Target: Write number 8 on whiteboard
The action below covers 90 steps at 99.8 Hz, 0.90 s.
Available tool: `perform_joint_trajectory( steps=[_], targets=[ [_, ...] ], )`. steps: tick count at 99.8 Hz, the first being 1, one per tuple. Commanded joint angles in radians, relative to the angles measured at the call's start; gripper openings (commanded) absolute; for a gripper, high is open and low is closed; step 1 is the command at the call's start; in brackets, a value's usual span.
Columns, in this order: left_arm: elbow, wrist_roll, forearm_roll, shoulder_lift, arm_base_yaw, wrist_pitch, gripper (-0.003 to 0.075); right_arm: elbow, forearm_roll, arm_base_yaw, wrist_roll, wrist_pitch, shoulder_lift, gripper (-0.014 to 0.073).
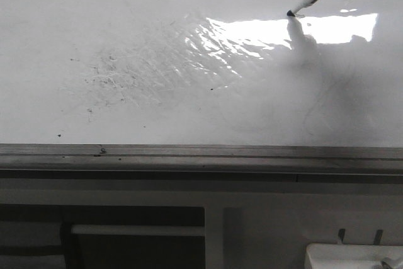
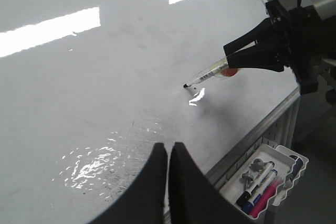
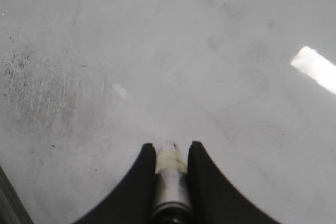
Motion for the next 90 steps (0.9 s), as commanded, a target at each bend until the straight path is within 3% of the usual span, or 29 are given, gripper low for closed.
perform_joint_trajectory(
  steps=[1, 32, 61, 73, 90],
  targets=[
    [-0.025, -0.008, -0.018, 0.012, 0.001, -0.072, -0.002, -0.025, 0.001, -0.005, -0.001, 0.017, 0.017, -0.0043],
    [-0.025, -0.008, -0.018, 0.012, 0.001, -0.072, -0.002, -0.025, -0.012, -0.008, -0.001, 0.196, -0.016, -0.0043],
    [-0.025, -0.008, -0.024, 0.012, 0.001, -0.072, -0.002, -0.024, -0.025, -0.129, -0.001, 0.344, -0.12, -0.0043],
    [-0.025, -0.008, -0.024, 0.012, 0.001, -0.072, -0.002, -0.02, 0.007, -0.108, -0.001, 0.379, -0.122, -0.0043],
    [-0.025, -0.008, -0.024, 0.012, 0.001, -0.072, -0.002, -0.014, 0.037, -0.02, -0.001, 0.306, -0.099, -0.0043]
  ],
)
